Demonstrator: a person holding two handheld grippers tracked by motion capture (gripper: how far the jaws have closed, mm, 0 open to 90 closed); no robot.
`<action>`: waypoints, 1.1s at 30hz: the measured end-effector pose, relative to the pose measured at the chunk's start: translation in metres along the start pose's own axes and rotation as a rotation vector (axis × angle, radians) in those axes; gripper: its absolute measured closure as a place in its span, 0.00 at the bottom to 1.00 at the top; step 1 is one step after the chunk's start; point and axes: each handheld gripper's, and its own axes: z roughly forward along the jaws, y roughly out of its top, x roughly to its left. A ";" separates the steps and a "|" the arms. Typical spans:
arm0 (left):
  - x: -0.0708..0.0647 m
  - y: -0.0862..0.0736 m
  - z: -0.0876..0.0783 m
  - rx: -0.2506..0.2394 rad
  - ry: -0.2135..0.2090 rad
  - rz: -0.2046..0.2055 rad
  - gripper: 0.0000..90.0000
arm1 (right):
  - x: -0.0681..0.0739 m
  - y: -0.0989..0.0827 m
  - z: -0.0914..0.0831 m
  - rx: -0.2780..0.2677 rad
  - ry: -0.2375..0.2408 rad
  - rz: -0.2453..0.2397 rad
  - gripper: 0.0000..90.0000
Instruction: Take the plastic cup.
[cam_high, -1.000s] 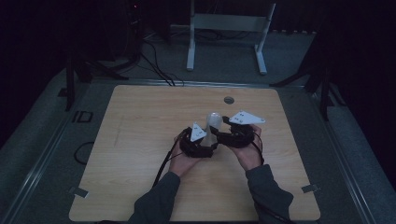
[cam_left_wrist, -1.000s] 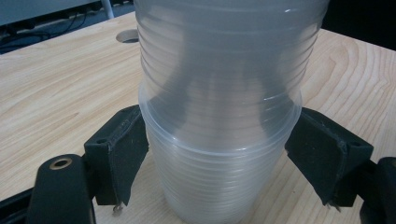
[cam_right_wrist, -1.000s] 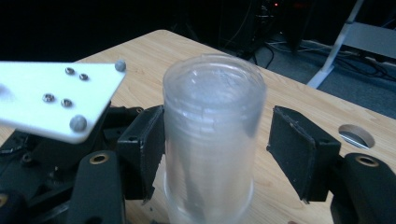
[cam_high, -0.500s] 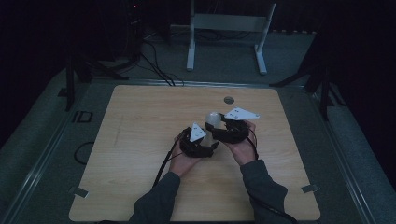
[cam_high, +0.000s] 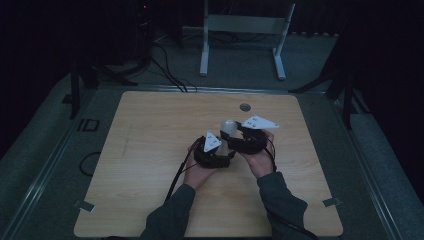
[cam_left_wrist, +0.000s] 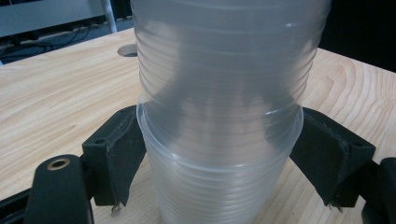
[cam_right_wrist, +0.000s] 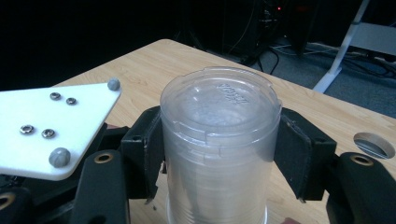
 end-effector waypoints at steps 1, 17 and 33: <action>0.000 0.000 0.000 0.000 0.001 0.002 0.23 | 0.000 0.001 0.000 -0.003 -0.001 -0.001 0.43; 0.000 0.000 -0.001 0.025 -0.005 0.011 0.23 | -0.002 0.016 -0.010 -0.048 0.012 0.018 0.46; 0.002 0.004 -0.009 0.036 -0.008 0.007 0.21 | -0.006 0.039 -0.029 -0.101 0.017 0.030 0.46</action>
